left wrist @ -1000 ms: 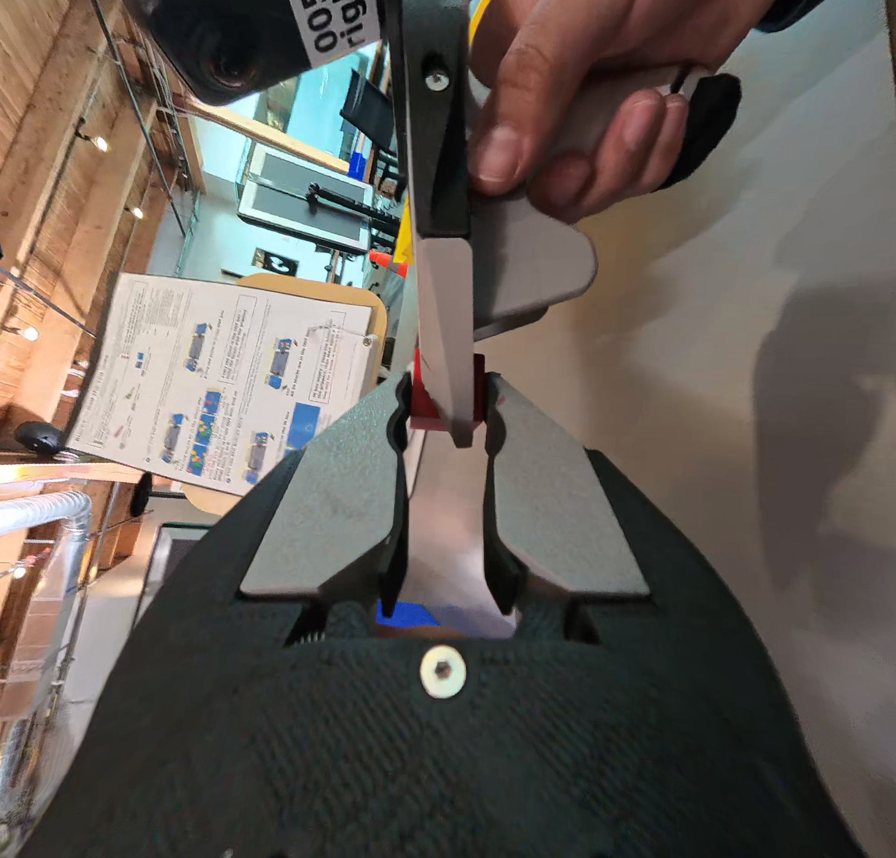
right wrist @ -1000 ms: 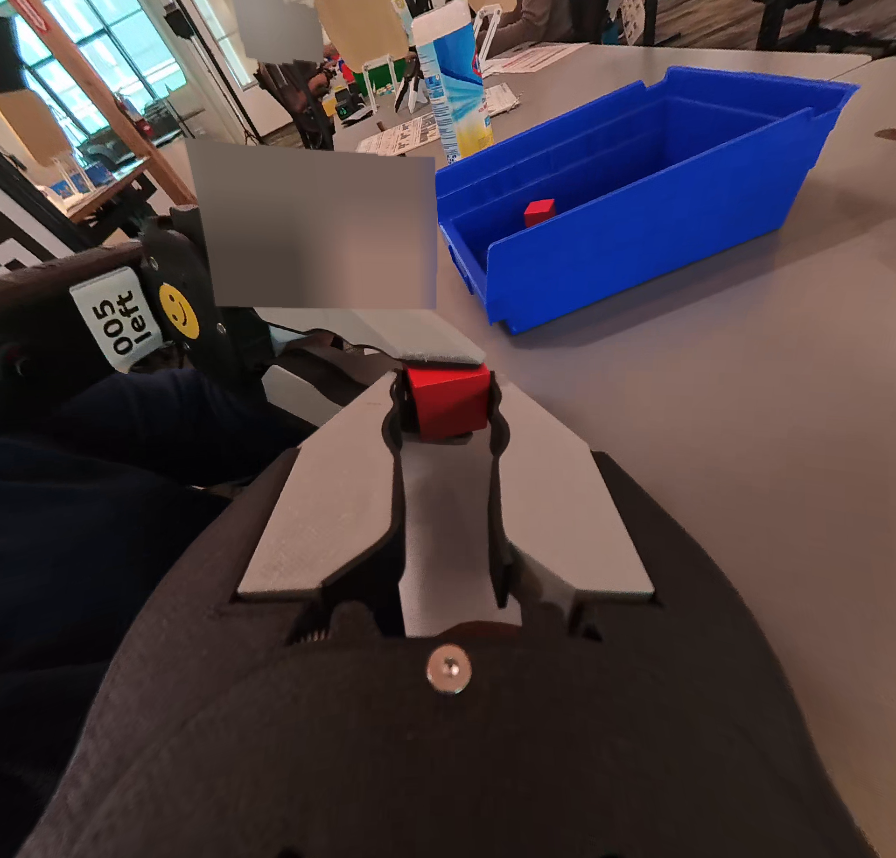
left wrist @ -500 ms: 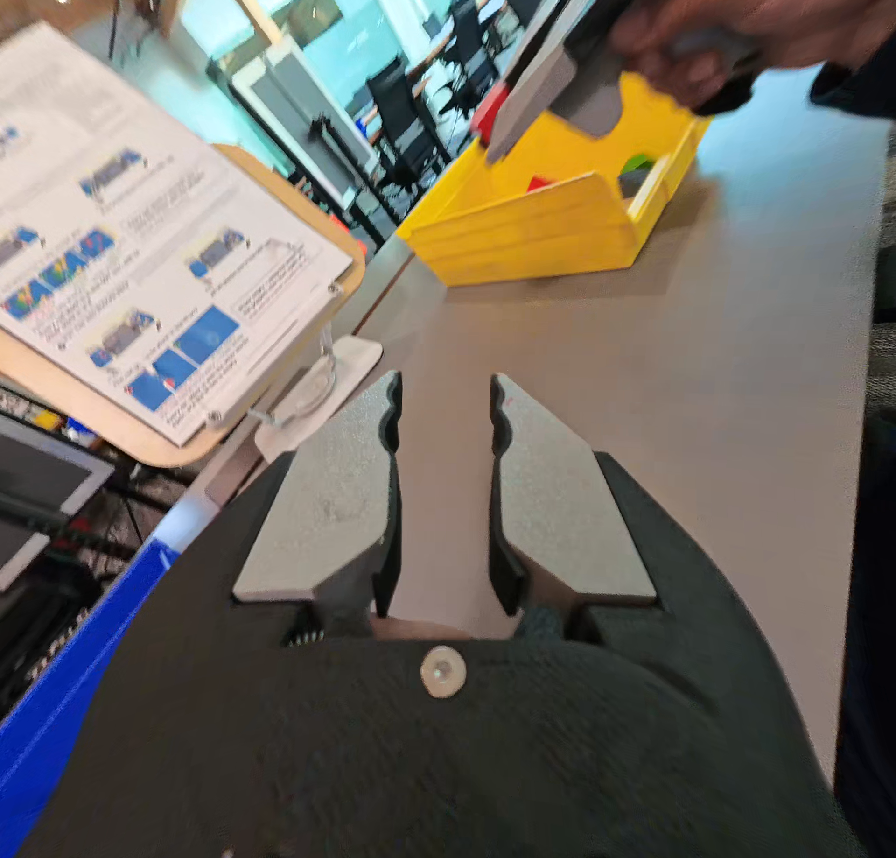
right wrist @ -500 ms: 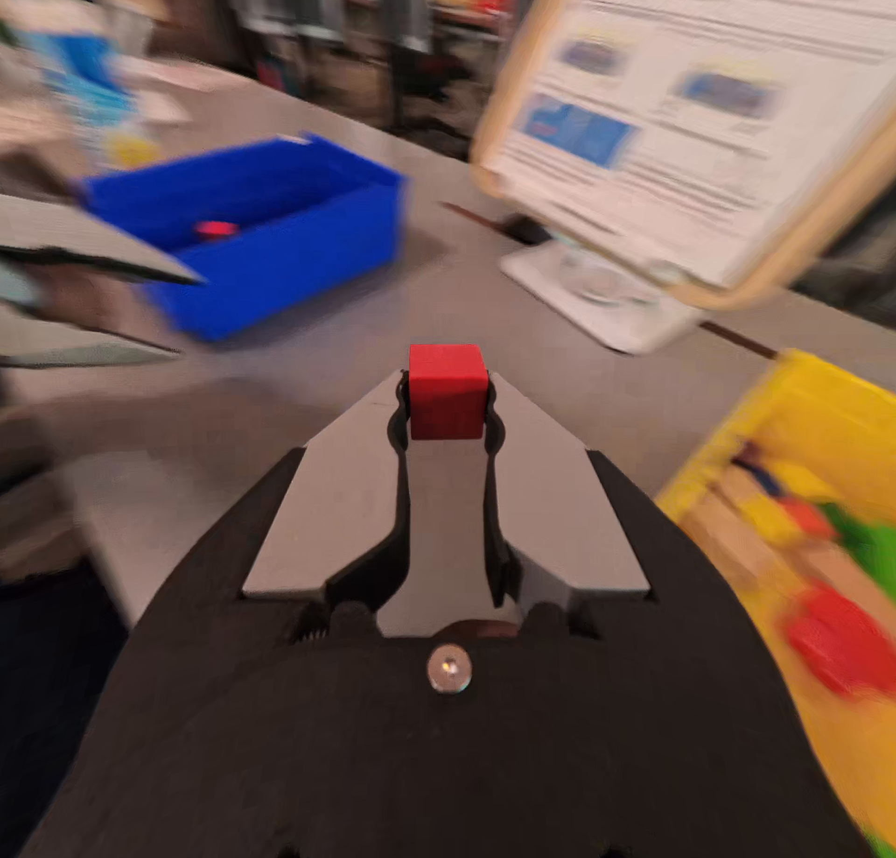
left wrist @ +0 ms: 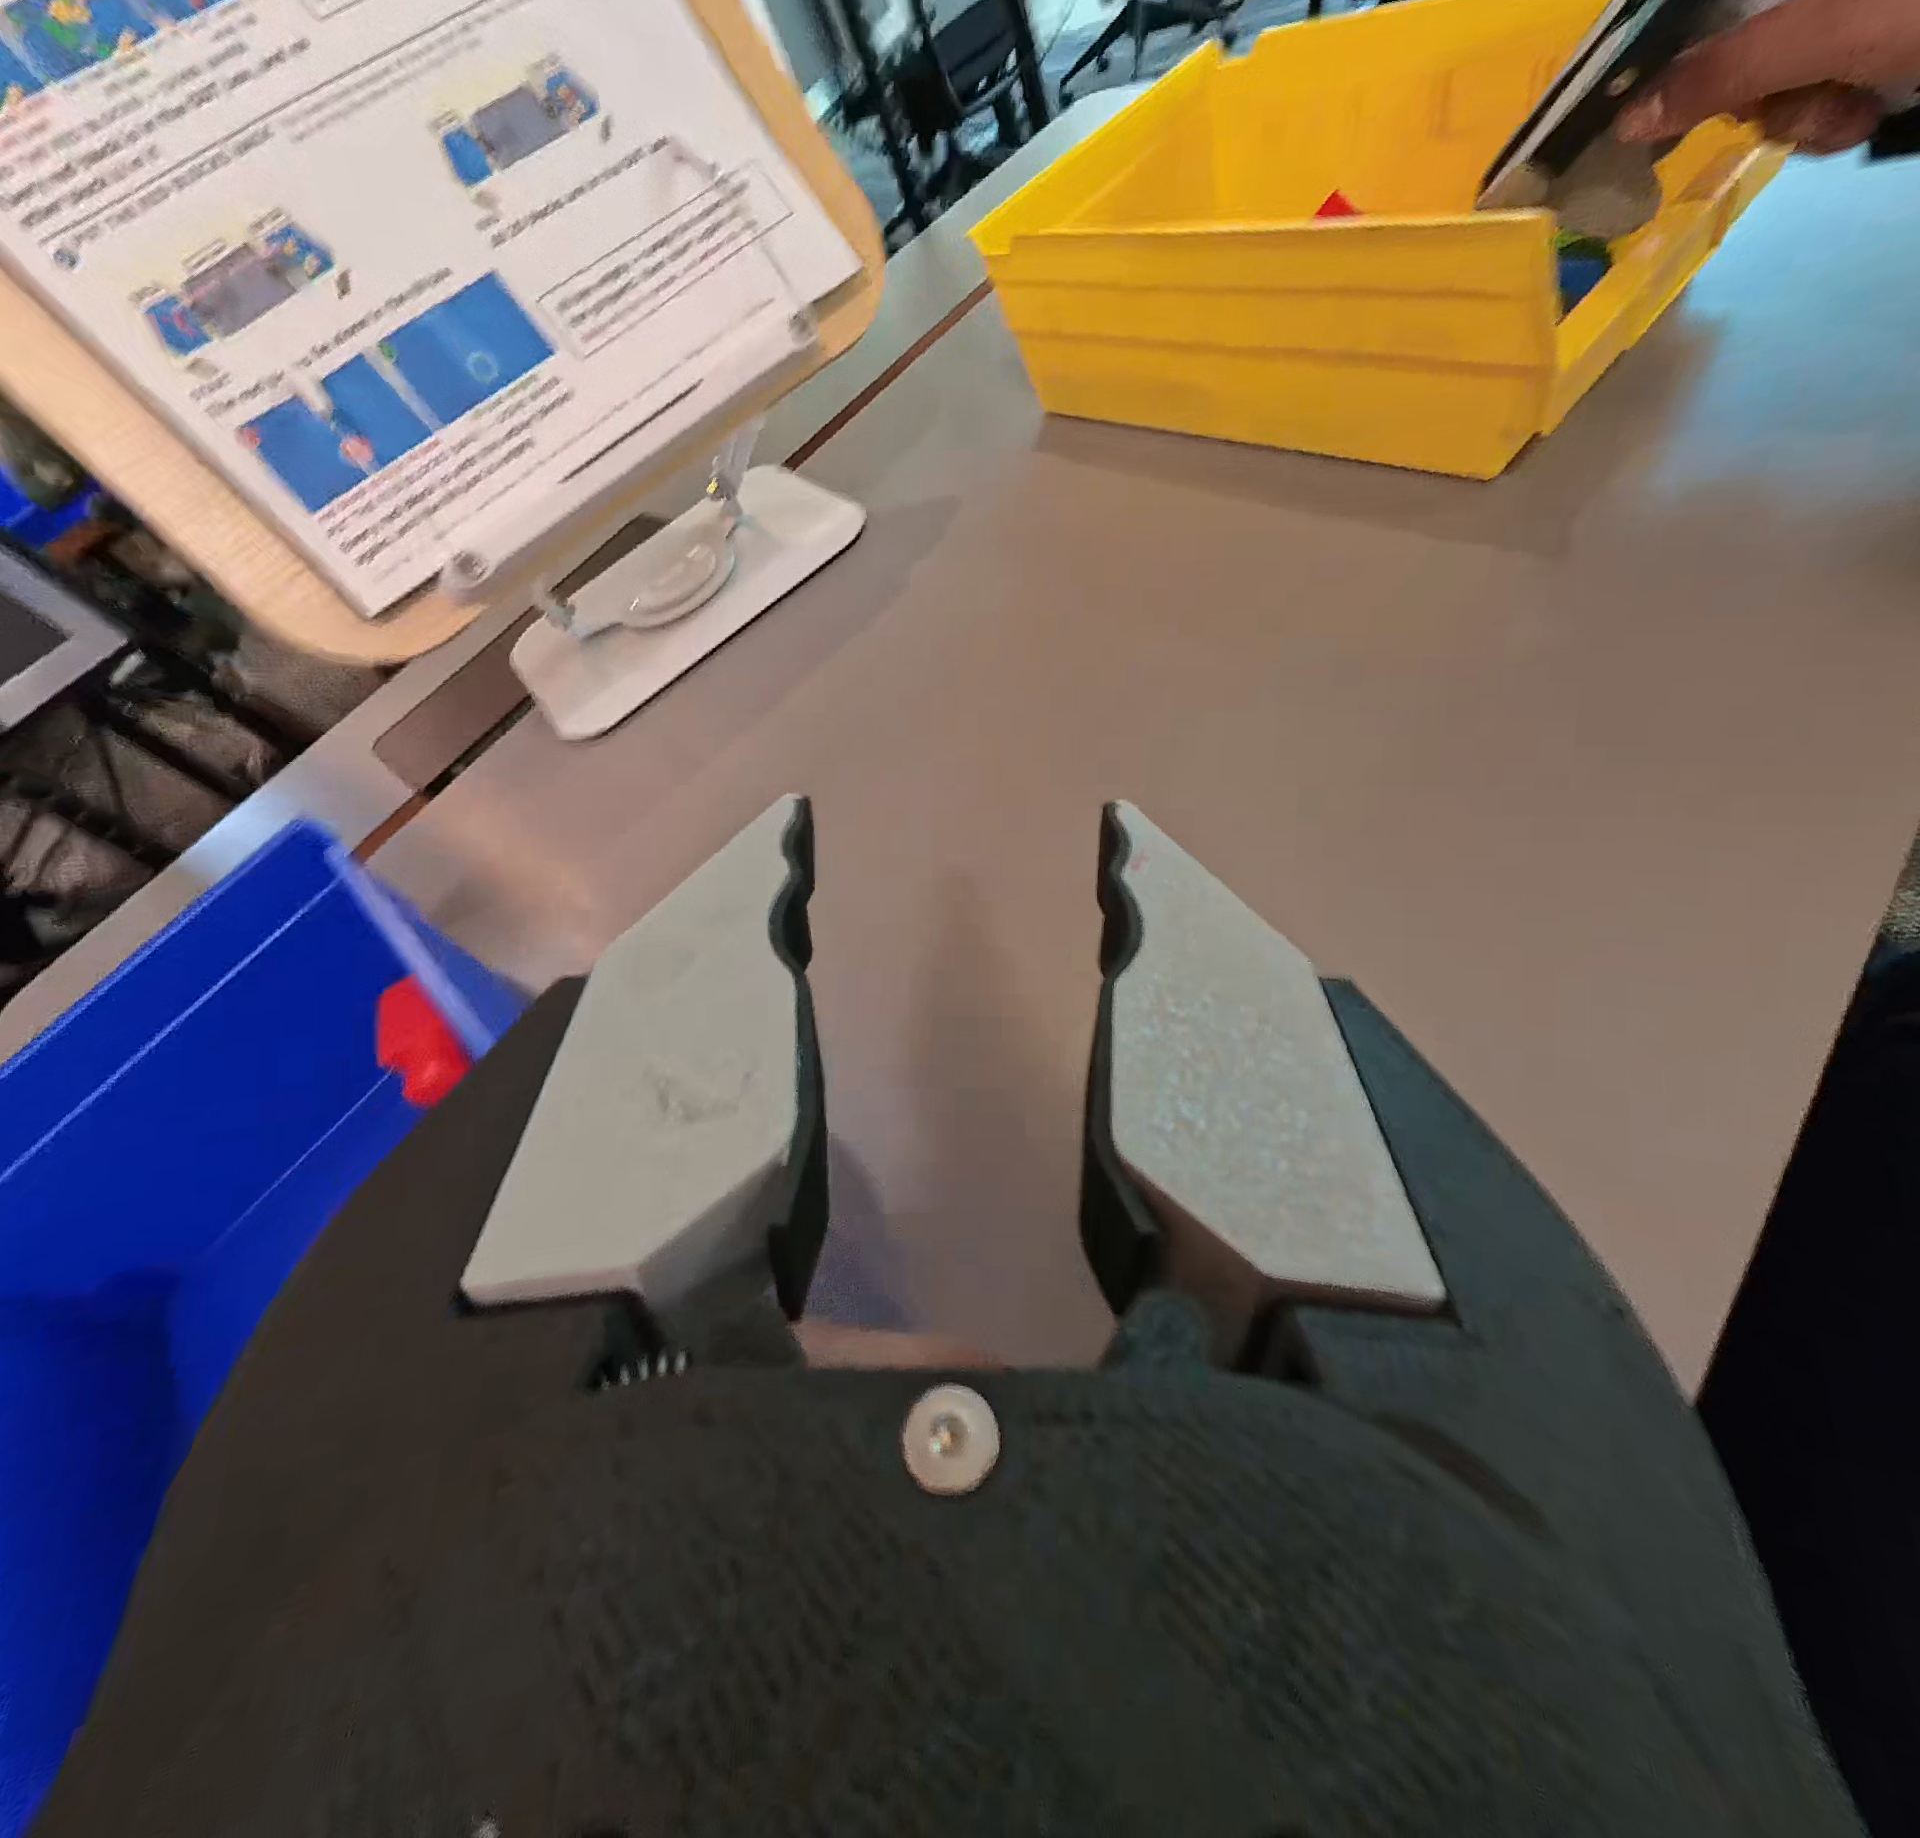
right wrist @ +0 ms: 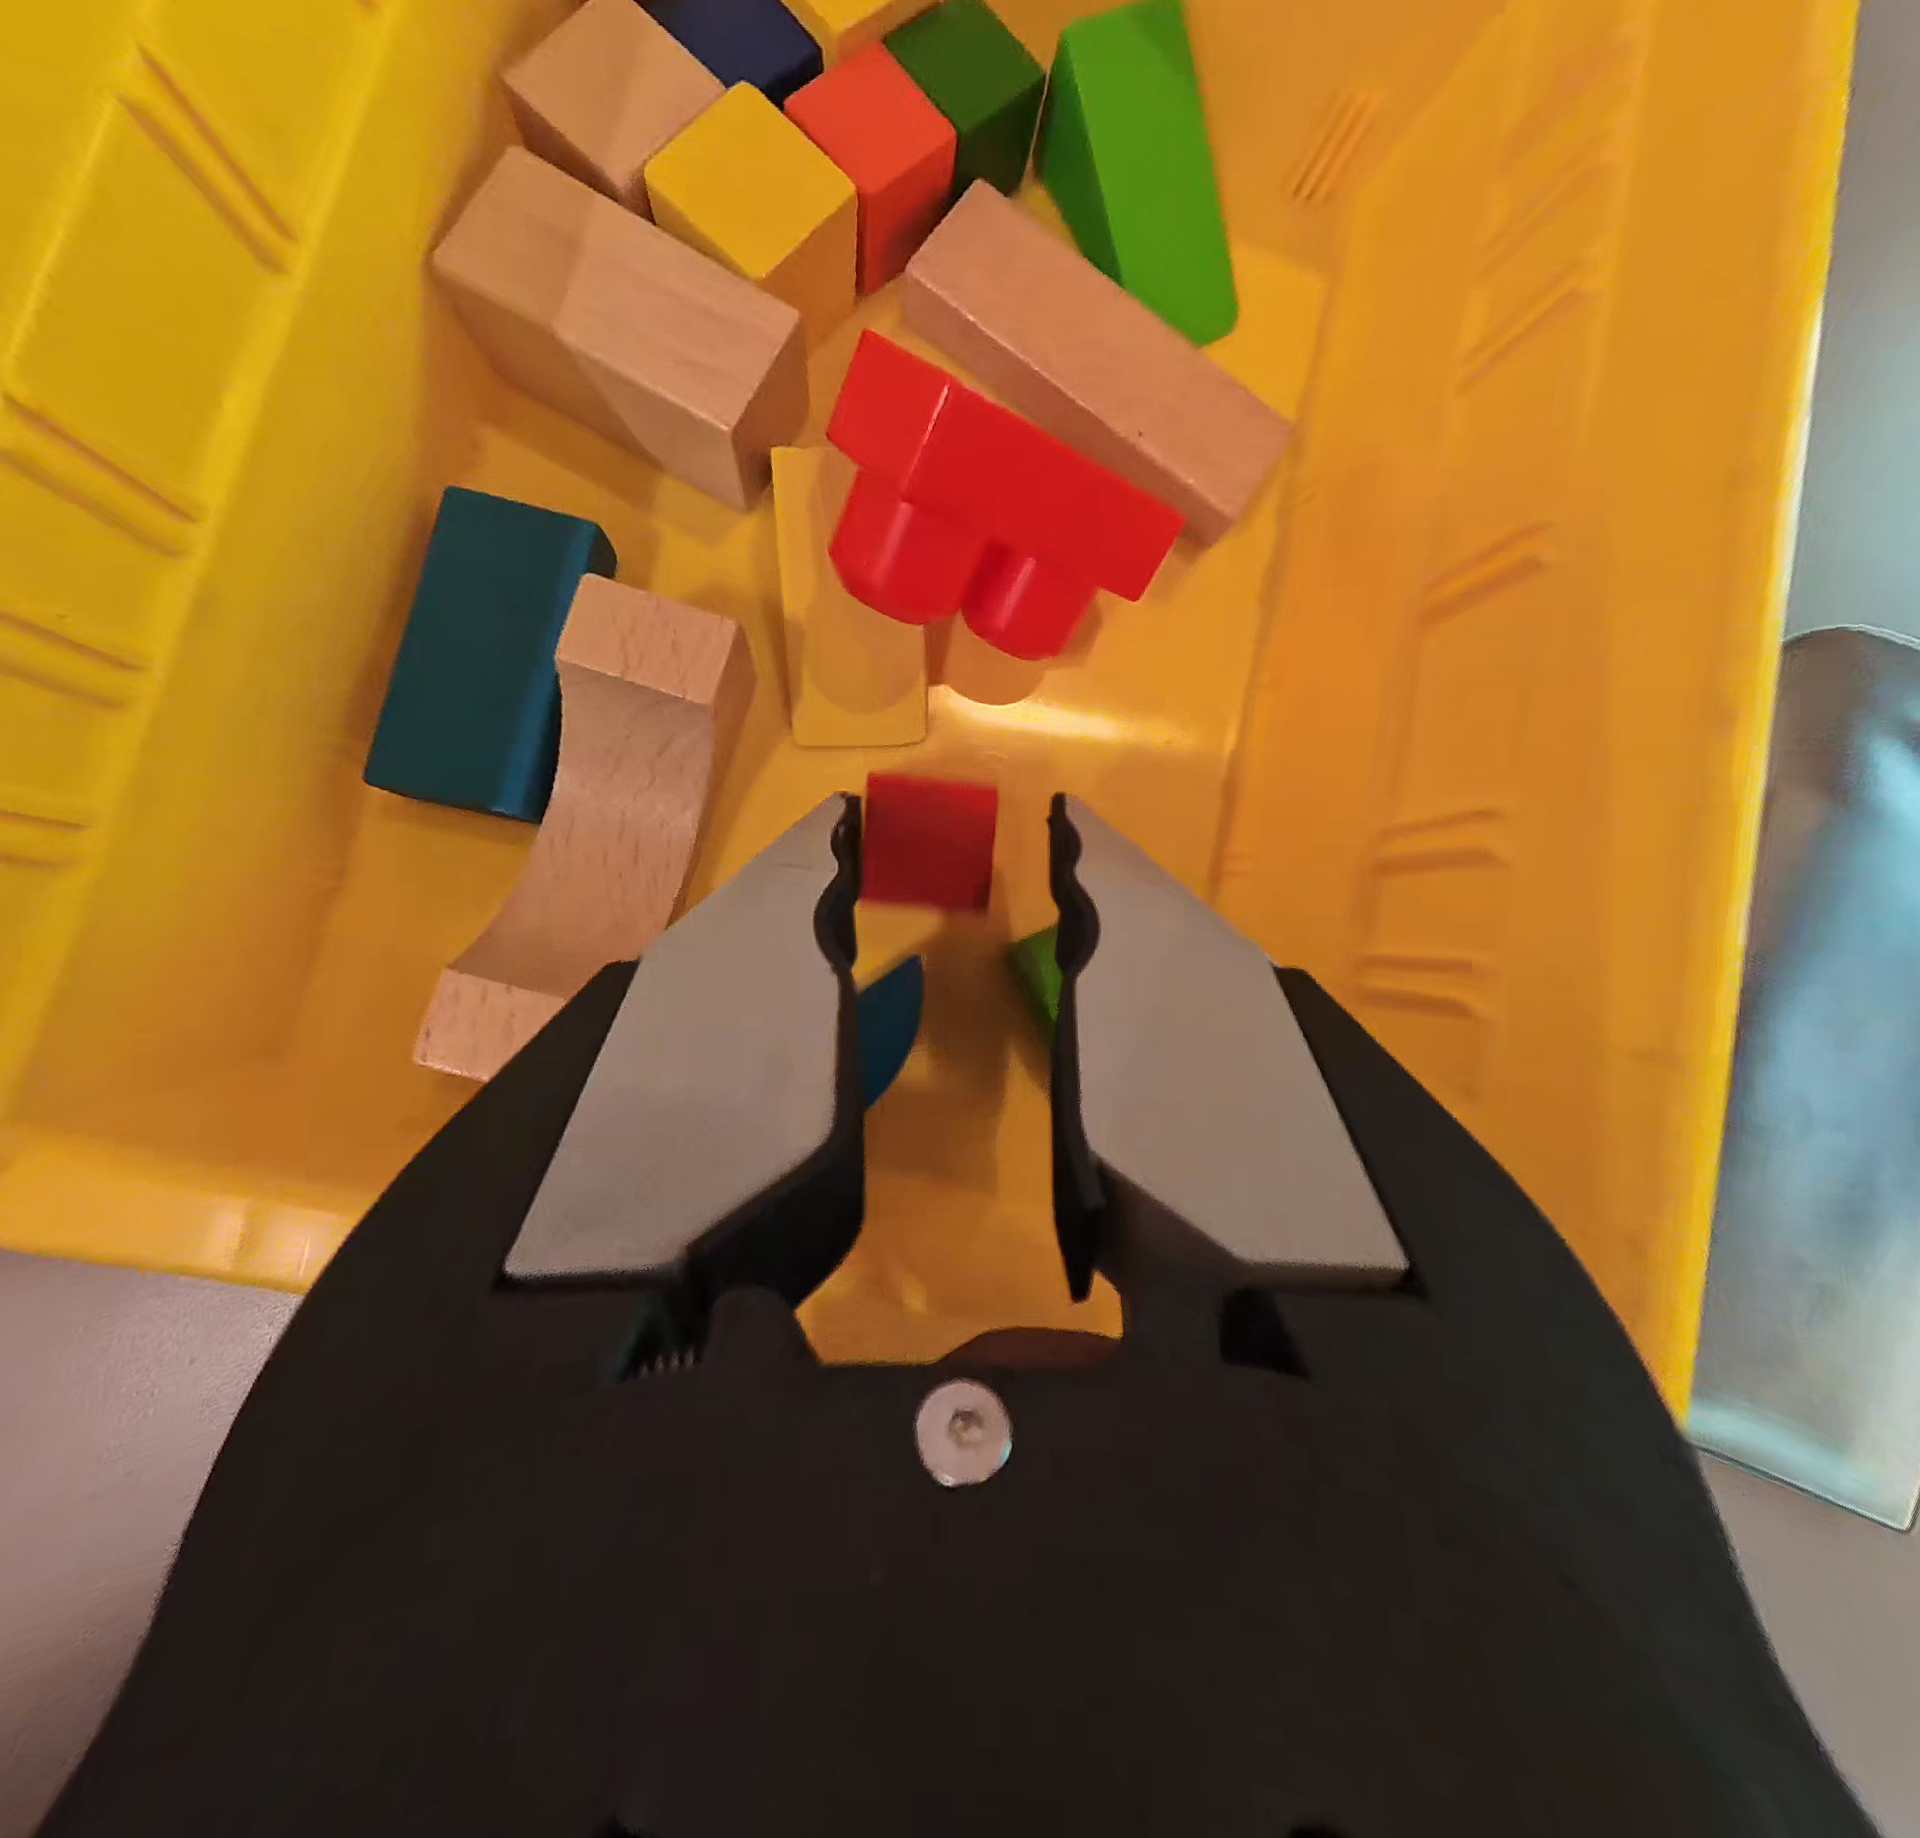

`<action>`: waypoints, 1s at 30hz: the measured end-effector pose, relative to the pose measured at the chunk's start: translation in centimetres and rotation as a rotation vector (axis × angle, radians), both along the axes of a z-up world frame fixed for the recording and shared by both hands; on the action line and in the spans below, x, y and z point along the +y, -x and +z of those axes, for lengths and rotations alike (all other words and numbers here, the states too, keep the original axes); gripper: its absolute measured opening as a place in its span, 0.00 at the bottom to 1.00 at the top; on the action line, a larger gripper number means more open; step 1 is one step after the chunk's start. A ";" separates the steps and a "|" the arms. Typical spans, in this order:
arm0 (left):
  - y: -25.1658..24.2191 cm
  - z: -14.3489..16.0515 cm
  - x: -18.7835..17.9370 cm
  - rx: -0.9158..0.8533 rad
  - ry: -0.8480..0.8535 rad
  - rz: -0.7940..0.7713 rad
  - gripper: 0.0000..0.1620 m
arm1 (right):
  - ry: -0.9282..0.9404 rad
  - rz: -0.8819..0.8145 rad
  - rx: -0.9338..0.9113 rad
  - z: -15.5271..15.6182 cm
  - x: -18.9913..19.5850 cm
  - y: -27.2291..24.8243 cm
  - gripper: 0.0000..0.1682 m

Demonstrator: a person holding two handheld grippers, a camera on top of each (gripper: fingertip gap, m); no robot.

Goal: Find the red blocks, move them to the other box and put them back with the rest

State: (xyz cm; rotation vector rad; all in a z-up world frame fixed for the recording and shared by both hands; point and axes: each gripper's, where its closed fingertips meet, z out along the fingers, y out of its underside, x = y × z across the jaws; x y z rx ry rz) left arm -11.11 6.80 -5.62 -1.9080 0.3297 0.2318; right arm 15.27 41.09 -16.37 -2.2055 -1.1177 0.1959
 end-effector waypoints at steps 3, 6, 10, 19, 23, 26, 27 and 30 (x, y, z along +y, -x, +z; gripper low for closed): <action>4.5 -0.3 -2.8 0.005 0.073 0.133 0.40 | -0.025 0.007 0.034 1.2 -0.2 0.1 0.21; 8.4 -1.5 -5.7 -0.052 0.154 0.233 0.38 | -0.056 0.014 0.092 2.8 -0.4 0.3 0.21; 8.8 -4.8 -6.4 -0.190 0.268 0.173 0.38 | -0.102 0.051 0.179 5.3 -1.2 1.2 0.21; 6.3 -8.8 -3.4 -0.171 0.395 0.072 0.42 | -0.146 0.108 0.230 7.5 -2.9 2.4 0.21; 7.2 -5.9 -3.8 -0.213 0.295 0.075 0.37 | -0.137 0.124 0.230 7.3 -3.1 2.6 0.21; 10.2 -3.0 -4.0 -0.238 0.192 0.161 0.43 | -0.141 0.128 0.243 7.6 -3.3 2.7 0.21; 11.3 -2.7 -3.9 -0.214 0.183 0.188 0.31 | -0.143 0.134 0.252 7.8 -3.5 2.9 0.21; 12.8 -3.2 -3.1 -0.228 0.255 0.131 0.33 | -0.142 0.162 0.285 8.4 -4.2 3.4 0.21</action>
